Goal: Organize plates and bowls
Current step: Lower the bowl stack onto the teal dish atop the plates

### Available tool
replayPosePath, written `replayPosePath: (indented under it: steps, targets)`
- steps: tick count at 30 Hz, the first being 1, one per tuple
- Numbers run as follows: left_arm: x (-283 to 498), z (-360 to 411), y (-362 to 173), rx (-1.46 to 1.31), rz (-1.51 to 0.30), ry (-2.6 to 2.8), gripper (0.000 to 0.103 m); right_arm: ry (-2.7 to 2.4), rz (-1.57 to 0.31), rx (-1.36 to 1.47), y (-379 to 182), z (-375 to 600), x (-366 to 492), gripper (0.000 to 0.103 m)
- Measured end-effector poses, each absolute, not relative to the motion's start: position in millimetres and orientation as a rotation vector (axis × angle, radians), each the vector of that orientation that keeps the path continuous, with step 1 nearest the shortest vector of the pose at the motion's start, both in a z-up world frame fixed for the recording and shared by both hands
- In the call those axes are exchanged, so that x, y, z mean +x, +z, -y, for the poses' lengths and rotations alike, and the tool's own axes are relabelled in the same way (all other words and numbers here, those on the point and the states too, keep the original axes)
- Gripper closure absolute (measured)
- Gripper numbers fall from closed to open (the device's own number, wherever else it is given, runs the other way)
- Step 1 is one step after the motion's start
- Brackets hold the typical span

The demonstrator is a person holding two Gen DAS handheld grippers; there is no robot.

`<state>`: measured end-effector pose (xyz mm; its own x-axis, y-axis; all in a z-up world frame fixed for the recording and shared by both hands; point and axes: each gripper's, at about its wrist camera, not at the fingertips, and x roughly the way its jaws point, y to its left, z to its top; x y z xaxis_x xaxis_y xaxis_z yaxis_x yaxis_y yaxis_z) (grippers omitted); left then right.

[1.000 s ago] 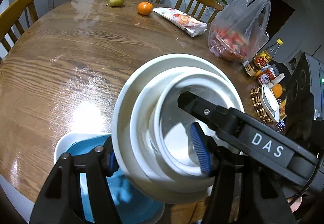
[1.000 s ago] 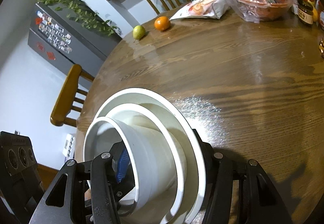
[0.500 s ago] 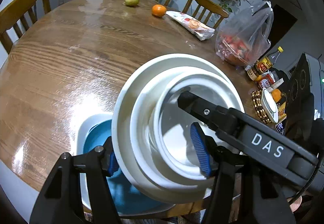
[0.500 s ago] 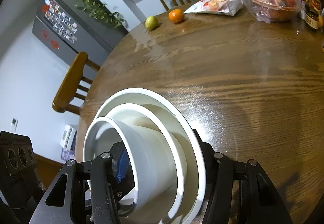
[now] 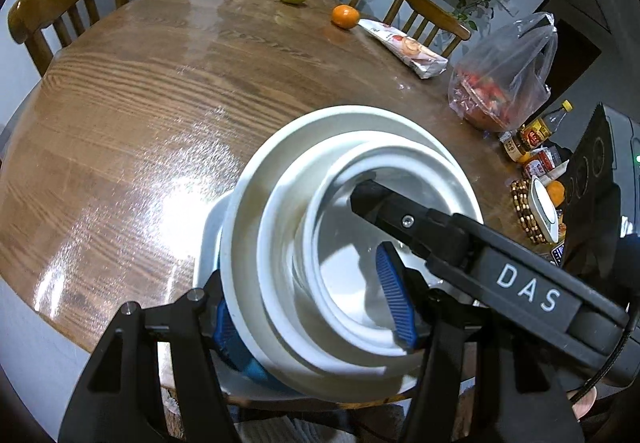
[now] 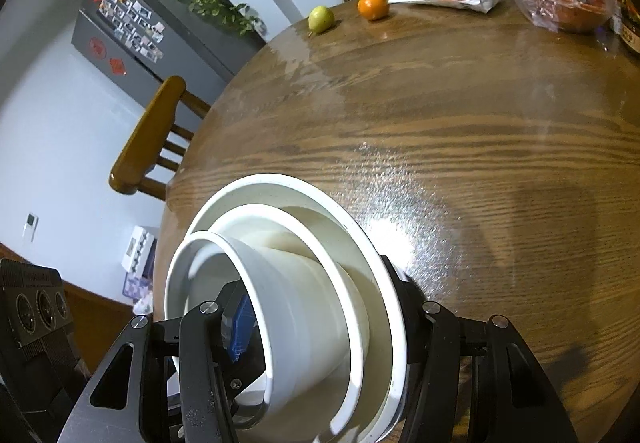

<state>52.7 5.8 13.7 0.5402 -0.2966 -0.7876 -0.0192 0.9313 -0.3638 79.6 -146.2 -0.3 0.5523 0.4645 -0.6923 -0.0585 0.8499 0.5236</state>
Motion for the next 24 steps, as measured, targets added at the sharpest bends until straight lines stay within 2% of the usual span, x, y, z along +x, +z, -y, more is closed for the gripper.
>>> replayPosePath:
  steps: [24]
  targets:
    - [43, -17, -5, -0.375, -1.040, -0.144, 0.044, 0.340, -0.994, 0.462, -20, 131, 71, 0.046]
